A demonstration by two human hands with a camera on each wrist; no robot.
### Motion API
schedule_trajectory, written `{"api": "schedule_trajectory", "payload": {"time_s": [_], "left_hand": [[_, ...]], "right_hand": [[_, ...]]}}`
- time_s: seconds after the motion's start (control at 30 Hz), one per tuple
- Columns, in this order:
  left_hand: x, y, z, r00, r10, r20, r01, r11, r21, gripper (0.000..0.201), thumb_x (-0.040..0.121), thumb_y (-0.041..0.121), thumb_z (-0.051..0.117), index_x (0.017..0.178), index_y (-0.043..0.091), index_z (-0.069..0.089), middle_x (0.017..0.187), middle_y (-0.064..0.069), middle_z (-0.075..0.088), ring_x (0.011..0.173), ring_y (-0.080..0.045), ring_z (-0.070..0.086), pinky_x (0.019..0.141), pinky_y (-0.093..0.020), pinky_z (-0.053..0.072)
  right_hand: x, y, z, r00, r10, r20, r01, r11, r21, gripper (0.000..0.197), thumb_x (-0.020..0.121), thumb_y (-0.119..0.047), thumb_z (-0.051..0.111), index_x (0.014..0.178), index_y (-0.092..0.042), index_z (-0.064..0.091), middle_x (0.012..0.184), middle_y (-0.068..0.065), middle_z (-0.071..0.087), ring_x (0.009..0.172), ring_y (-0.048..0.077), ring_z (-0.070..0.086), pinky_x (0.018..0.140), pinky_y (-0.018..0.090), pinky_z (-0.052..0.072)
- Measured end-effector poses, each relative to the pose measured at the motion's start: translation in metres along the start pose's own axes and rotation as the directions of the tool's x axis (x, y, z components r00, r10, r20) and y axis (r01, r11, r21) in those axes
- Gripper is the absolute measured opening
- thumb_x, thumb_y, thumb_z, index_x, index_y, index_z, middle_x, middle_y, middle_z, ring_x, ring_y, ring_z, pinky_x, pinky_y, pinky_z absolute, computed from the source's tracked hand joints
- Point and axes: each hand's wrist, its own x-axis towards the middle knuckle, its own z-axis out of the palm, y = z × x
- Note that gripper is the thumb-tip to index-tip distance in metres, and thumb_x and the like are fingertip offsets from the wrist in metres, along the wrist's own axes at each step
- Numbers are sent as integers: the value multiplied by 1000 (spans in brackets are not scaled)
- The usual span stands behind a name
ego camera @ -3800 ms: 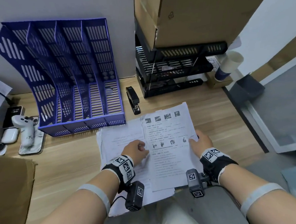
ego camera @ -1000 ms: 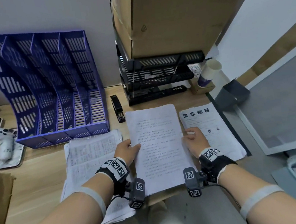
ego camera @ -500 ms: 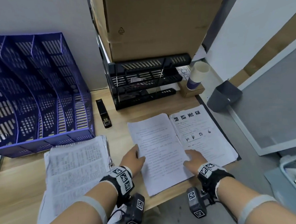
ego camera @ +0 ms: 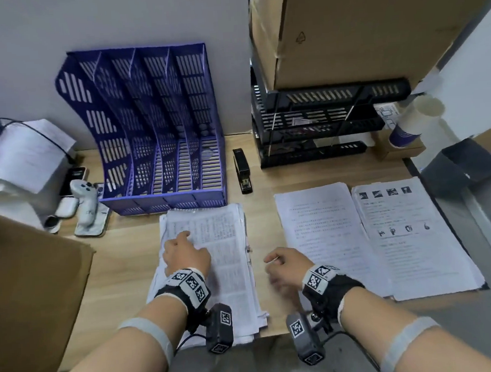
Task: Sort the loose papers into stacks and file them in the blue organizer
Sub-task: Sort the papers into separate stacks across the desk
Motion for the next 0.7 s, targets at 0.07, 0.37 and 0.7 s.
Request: {"api": "schedule_trajectory", "payload": {"time_s": [0.07,0.37,0.7], "left_hand": [[10,-24,-13,995,-96,20,94,993,76,59,83,16,61,140,10,47,142,-21,44,132,-39,41,110,-45,36],[21,-48,-22,992,-63,111,55,996,71,49,87,17,58,135,6,54,143,-18,40,126,-38,48,108,-39,40],[25,-55,-37,992,52,118,-61,995,79,44,85,17,58,128,15,56,138,-9,43,126,-31,46,104,-41,43]], "right_hand": [[6,-11,24,999,6,50,-4,999,-45,38,68,-27,59,105,-23,64,84,-3,62,82,22,67,80,36,56],[4,-27,59,977,-60,-203,9,969,-245,20,78,-25,69,92,-17,59,73,-8,55,68,11,53,60,23,43],[7,-27,69,941,-91,-327,14,973,-229,15,82,-12,58,75,-19,47,64,-5,50,58,15,48,61,28,47]]}}
